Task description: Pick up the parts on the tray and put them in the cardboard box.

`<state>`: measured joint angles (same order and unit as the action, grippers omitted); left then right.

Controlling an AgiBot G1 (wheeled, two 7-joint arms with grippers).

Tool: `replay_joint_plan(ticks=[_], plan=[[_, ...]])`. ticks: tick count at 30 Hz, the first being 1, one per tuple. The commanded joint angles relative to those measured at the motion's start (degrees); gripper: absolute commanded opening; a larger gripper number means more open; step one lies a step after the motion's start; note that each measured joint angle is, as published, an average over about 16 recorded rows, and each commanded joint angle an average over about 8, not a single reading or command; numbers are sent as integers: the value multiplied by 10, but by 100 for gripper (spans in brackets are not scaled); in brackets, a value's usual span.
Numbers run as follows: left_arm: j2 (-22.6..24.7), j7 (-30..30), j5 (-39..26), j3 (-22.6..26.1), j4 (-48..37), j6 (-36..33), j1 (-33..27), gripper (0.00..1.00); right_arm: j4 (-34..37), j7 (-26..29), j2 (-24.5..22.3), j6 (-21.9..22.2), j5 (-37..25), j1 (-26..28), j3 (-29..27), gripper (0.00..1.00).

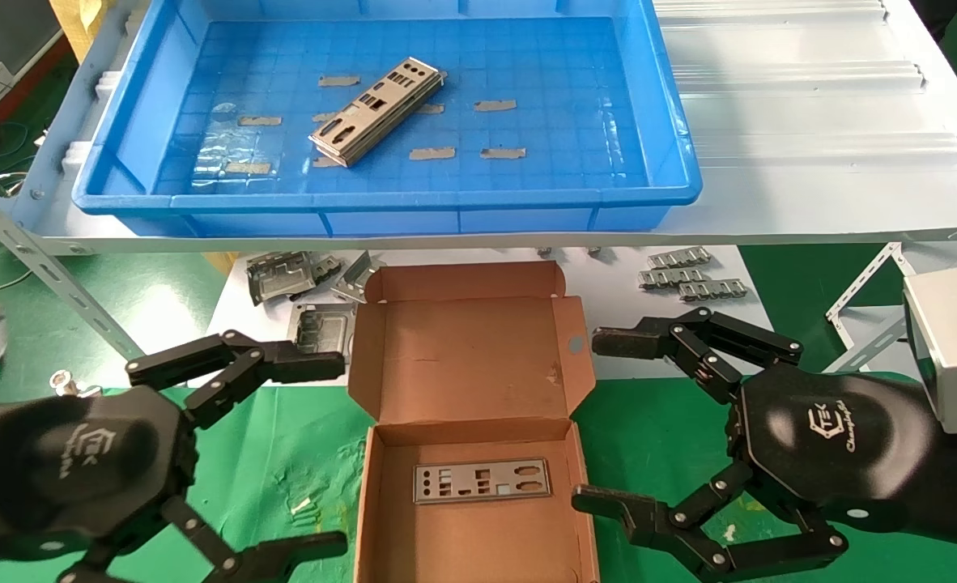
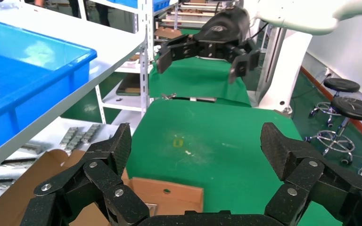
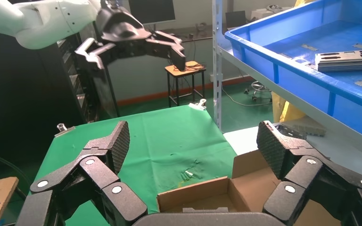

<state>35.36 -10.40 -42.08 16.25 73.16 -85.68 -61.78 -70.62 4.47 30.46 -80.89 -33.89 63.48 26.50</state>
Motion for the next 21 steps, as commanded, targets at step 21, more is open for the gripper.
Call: replay_joint_plan(ticks=[21], plan=[[-7, -5, 5, -5, 9, -1, 5, 100, 0, 0, 0, 0, 0, 0, 0, 100]])
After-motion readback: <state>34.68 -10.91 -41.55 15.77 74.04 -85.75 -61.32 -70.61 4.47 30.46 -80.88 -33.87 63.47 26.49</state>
